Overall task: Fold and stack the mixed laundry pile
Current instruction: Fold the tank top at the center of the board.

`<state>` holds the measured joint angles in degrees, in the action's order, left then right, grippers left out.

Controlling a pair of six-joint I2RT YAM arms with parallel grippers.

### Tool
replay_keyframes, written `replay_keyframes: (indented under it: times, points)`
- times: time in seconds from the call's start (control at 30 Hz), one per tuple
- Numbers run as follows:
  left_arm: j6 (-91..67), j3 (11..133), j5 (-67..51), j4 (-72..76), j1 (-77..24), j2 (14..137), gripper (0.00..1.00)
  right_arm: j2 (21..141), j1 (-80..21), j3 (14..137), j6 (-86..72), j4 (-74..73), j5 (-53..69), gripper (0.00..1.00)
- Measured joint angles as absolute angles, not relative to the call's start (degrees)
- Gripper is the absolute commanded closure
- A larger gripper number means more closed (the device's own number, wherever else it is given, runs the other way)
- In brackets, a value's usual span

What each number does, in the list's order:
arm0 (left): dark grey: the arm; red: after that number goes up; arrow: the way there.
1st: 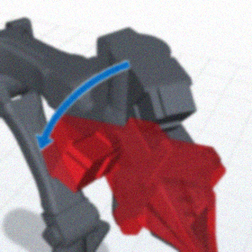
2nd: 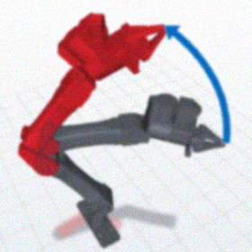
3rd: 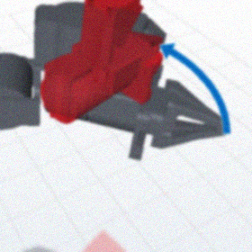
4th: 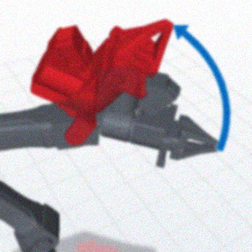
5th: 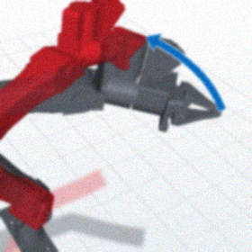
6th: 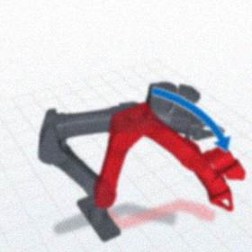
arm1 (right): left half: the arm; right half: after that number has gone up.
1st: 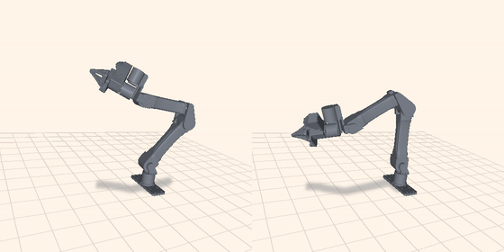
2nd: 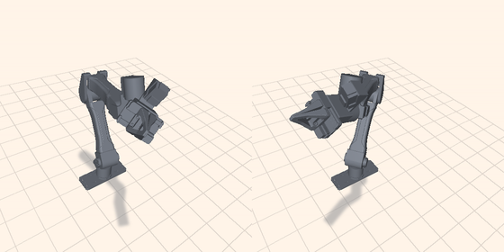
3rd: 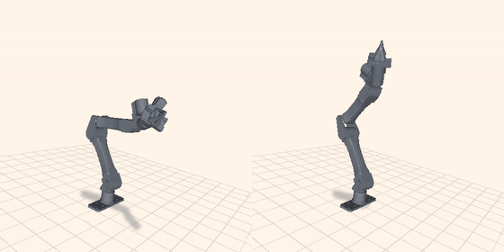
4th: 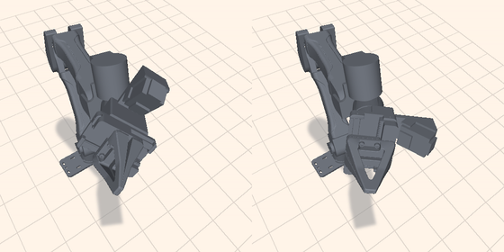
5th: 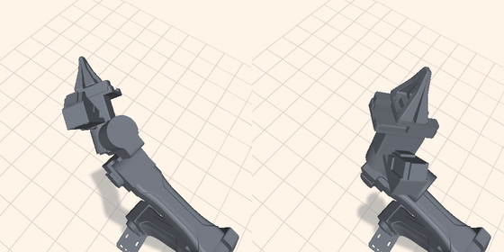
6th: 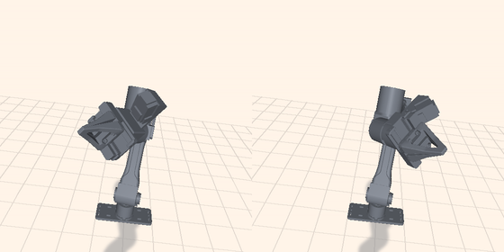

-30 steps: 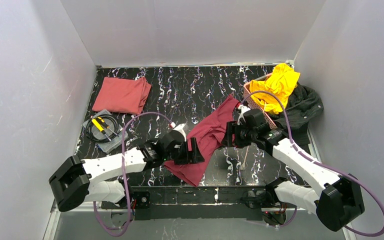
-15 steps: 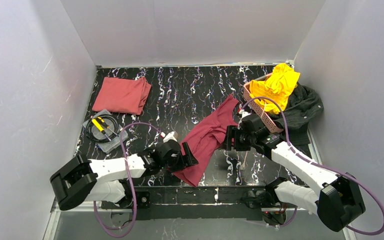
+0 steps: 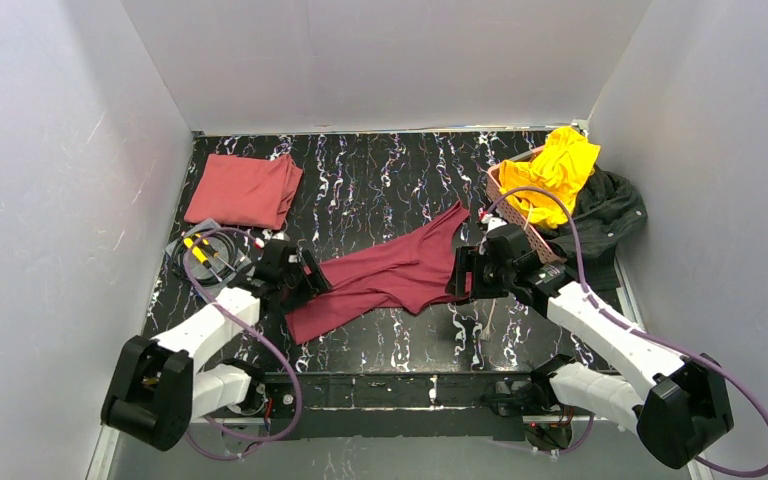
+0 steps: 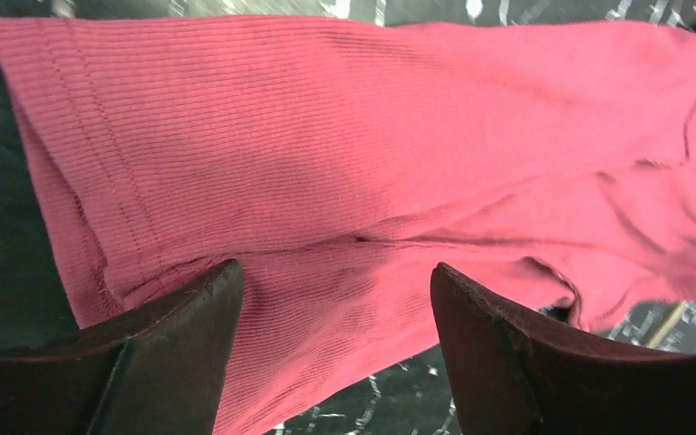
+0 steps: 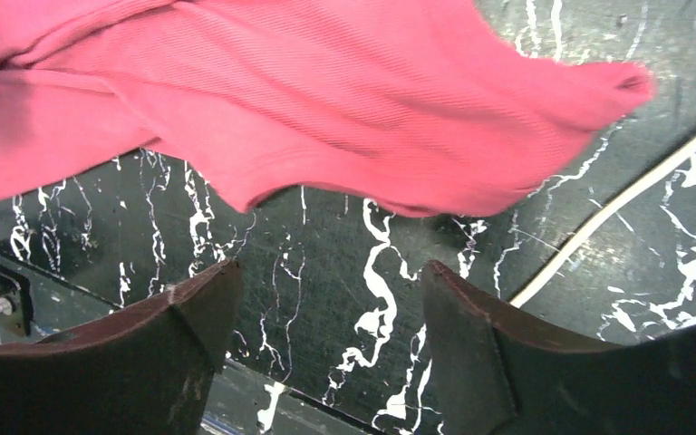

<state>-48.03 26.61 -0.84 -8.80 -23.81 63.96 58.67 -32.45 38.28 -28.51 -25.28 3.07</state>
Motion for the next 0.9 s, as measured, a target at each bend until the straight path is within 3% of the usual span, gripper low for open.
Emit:
replay_keyframes:
  times: [0.1,0.2,0.4,0.67,0.9]
  points:
    - [-42.9,30.2,-1.0,-12.7,-20.0,66.5,0.26,58.0,-32.5,39.3,-28.2,-27.1,1.2,0.09]
    - [-39.2,34.9,-2.0,-17.0,-19.5,66.8,0.26,57.8,-32.4,40.5,-27.7,-28.9,-2.2,0.07]
    - [-37.1,41.8,-6.0,-19.8,-19.5,63.2,0.27,60.4,-29.9,41.0,-26.9,-29.3,-4.9,0.19]
    - [-41.9,32.9,-13.0,-18.1,-21.0,55.6,0.28,65.9,-24.8,37.8,-26.8,-21.9,-3.9,0.35]
    - [-46.9,22.8,-14.3,-14.7,-21.3,55.2,0.28,72.6,-22.8,37.5,-26.5,-15.1,-2.1,0.35]
